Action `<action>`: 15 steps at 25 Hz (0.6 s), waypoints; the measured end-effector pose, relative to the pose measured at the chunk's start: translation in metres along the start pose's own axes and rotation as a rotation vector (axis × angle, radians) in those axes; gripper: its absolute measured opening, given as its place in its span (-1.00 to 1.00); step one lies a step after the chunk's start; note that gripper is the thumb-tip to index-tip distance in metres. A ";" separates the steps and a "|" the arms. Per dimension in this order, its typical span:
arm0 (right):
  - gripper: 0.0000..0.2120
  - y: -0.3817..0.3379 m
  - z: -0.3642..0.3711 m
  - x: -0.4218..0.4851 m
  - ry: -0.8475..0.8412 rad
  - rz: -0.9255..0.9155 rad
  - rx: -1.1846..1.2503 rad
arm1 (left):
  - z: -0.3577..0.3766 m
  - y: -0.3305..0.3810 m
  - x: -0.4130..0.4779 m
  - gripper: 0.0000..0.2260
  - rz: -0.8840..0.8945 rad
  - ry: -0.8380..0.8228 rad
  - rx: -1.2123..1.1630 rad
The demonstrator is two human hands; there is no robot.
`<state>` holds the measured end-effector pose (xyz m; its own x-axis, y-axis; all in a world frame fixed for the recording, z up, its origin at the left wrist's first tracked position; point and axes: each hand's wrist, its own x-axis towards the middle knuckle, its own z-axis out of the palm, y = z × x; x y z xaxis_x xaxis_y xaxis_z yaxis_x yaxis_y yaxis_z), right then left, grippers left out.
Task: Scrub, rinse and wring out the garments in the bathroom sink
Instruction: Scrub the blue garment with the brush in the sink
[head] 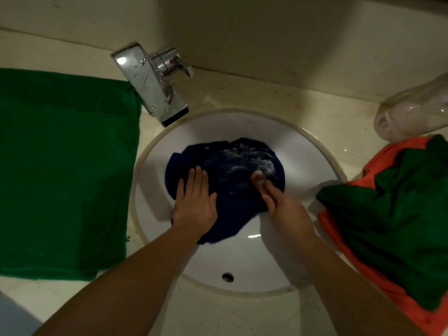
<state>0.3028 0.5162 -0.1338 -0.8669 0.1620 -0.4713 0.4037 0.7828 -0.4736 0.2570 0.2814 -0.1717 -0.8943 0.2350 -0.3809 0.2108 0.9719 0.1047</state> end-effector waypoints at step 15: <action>-0.55 0.015 -0.023 0.041 0.020 0.144 -0.029 | -0.006 -0.020 -0.015 -0.40 0.039 -0.098 0.220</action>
<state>0.2666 0.5486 -0.1427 -0.8063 0.2856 -0.5180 0.5162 0.7672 -0.3806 0.2640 0.2588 -0.1629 -0.8433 0.2621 -0.4691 0.3351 0.9390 -0.0778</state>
